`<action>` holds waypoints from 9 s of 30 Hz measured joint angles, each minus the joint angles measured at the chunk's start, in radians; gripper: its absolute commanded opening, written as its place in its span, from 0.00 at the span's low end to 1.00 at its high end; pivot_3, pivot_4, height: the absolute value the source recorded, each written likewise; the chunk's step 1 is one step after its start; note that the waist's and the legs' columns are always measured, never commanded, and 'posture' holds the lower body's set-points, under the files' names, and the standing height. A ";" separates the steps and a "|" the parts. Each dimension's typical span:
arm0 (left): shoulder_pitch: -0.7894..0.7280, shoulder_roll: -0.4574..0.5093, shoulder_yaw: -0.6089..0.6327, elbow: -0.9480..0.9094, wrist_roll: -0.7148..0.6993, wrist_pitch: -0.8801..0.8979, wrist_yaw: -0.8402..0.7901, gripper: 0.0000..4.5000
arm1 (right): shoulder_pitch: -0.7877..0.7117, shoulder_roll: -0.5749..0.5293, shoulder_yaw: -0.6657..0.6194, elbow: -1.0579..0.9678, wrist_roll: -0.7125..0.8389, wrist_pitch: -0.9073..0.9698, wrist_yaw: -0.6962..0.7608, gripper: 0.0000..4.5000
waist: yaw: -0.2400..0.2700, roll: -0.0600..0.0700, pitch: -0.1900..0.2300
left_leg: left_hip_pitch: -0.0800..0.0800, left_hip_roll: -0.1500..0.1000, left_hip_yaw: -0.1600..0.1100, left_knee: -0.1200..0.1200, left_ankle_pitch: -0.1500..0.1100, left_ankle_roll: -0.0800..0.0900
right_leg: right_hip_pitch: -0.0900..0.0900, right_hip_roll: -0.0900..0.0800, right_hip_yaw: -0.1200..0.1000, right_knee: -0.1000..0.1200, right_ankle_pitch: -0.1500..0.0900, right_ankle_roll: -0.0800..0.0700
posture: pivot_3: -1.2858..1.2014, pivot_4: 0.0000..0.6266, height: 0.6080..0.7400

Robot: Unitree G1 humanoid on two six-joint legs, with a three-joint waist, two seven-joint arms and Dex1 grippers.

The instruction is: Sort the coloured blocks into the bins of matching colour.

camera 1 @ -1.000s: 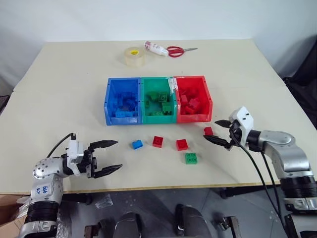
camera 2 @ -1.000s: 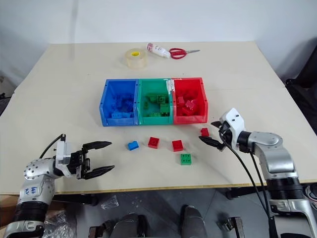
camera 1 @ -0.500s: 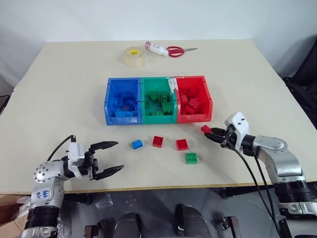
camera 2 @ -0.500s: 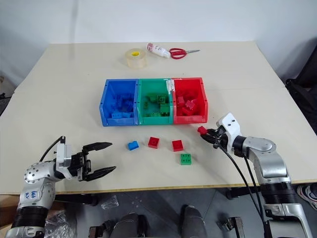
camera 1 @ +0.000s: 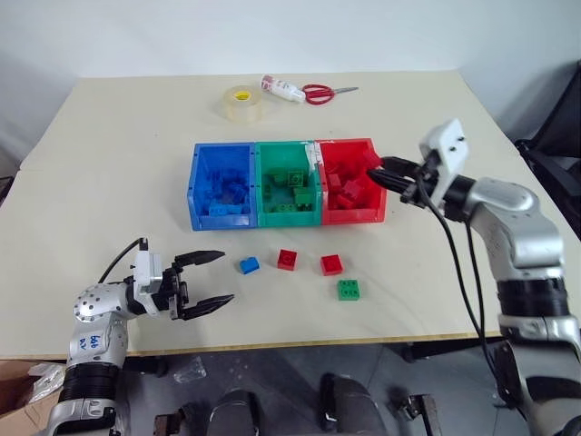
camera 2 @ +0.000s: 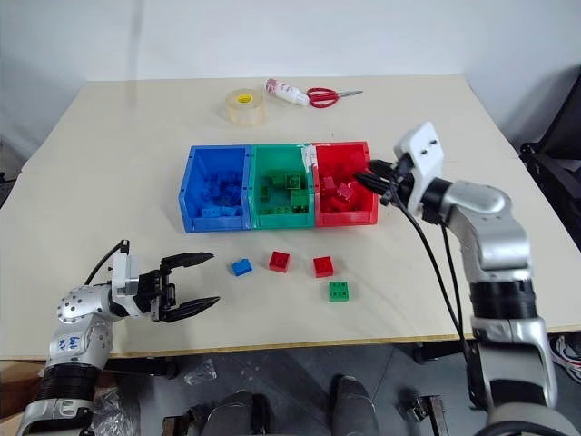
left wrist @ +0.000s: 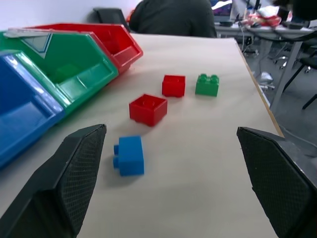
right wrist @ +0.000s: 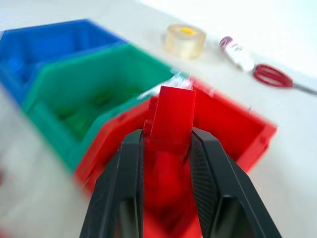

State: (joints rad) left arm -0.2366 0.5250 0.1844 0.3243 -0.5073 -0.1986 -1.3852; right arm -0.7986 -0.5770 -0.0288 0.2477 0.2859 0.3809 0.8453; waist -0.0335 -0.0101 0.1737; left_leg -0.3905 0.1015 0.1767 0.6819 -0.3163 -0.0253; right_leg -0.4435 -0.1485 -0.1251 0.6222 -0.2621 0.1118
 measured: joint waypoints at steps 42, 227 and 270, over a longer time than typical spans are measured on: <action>-0.076 0.027 0.000 0.114 0.004 -0.013 -0.075 1.00 | 0.606 -0.410 -0.079 -0.523 0.132 0.063 0.391 0.99 | 0.005 -0.001 0.000 | 0.001 0.000 -0.001 0.001 0.000 0.000 | 0.000 0.000 0.001 -0.003 0.000 0.000 | 0.52 0.24 1.00; 0.000 -0.039 0.019 0.004 -0.077 -0.027 -0.099 1.00 | 0.219 0.074 0.318 -0.337 -0.046 0.133 0.100 1.00 | 0.007 -0.001 0.000 | -0.001 0.000 -0.001 0.002 -0.001 0.000 | 0.000 0.000 -0.001 0.000 0.000 0.000 | 0.52 0.24 1.00; -0.103 -0.073 -0.009 0.094 -0.036 -0.061 -0.080 1.00 | -0.189 0.087 0.064 0.316 -0.143 -0.192 -0.021 0.99 | -0.017 -0.001 0.000 | -0.001 0.001 0.000 0.000 0.000 0.000 | 0.000 0.001 -0.001 -0.001 0.000 0.000 | 0.52 0.24 1.00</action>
State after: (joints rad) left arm -0.3396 0.4519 0.1750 0.4182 -0.5432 -0.2596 -1.4654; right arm -0.9879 -0.4904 0.0350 0.5640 0.1432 0.1885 0.8240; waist -0.0504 -0.0111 0.1737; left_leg -0.3918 0.1022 0.1768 0.6815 -0.3168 -0.0258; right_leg -0.4440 -0.1477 -0.1263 0.6209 -0.2619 0.1122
